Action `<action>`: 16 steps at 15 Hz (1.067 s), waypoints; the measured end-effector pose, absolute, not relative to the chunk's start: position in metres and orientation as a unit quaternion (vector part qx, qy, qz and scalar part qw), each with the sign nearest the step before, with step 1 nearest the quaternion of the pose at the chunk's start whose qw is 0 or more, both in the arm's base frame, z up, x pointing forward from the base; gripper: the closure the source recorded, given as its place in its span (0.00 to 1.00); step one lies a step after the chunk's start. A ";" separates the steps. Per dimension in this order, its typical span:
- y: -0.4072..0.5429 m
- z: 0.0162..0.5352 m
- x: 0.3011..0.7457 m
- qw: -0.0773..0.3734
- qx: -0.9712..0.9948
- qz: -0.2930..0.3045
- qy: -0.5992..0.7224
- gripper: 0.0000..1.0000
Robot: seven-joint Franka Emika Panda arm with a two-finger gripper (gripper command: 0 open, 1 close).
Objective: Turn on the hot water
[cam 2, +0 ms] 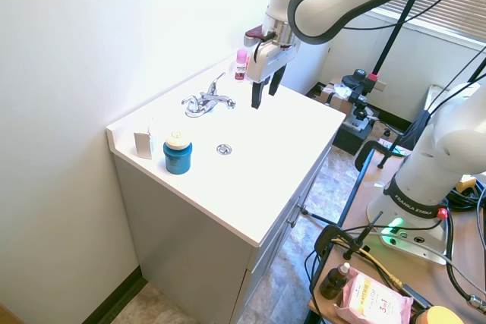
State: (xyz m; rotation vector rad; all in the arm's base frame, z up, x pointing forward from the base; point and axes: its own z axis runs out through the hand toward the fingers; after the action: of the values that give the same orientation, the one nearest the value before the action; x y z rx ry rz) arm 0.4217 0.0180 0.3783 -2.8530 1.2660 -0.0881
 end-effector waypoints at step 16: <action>0.083 0.345 0.584 -0.076 -0.869 -0.203 0.445 0.00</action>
State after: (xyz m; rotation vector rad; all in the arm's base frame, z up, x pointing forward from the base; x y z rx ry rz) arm 0.5837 0.0833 0.3455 -2.8696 1.4701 -0.6696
